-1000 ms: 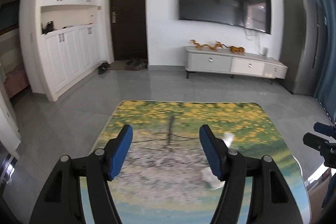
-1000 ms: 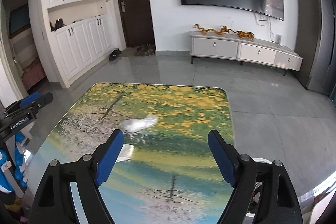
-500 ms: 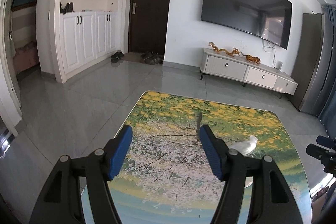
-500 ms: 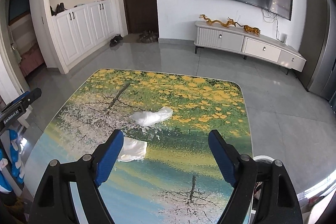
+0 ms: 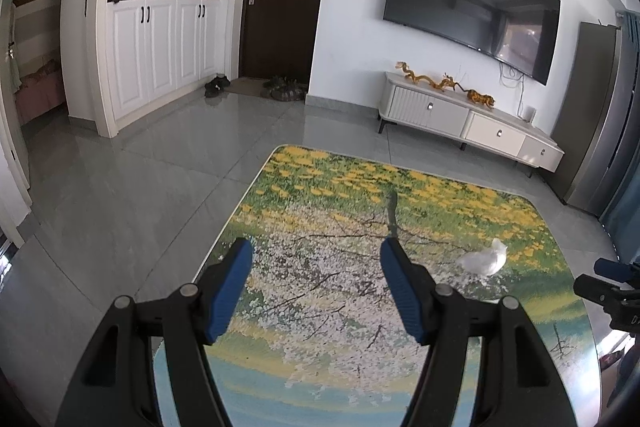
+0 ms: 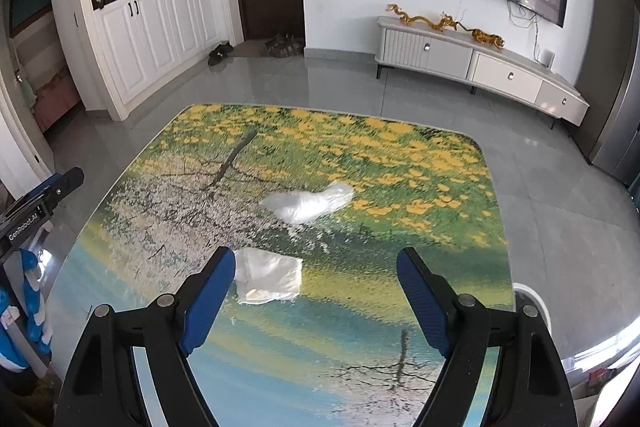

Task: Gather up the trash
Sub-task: 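Move both open tools back over the last white bags on the table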

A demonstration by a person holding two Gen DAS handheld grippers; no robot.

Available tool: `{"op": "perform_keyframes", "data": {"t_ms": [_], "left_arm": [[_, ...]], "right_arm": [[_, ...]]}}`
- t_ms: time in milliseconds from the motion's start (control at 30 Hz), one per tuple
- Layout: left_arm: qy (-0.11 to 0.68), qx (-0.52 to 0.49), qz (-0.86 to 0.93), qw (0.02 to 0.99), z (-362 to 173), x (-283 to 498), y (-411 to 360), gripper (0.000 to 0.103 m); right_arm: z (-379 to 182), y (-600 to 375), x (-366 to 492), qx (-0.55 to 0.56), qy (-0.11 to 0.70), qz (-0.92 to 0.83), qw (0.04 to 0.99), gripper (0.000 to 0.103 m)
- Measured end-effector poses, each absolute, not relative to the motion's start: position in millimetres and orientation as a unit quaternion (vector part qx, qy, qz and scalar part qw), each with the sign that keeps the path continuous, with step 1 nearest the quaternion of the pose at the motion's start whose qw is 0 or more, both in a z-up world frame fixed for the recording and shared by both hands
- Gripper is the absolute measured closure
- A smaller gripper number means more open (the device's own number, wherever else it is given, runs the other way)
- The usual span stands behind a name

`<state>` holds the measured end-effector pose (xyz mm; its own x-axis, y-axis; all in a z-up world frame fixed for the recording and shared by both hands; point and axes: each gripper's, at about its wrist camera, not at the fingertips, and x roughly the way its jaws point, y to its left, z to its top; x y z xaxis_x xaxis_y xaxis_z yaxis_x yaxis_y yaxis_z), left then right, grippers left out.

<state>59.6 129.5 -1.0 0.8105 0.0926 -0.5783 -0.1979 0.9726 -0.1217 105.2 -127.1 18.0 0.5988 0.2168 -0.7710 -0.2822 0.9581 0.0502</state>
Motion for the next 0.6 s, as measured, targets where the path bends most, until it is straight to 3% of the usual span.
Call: {"op": "perform_keyframes", "data": {"t_ms": [600], "left_arm": [[0.354, -0.083, 0.061, 0.93, -45, 84, 134, 0.038]], "right_arm": [[-45, -93, 132, -0.056, 0.489, 0.175, 0.853, 0.021]]}}
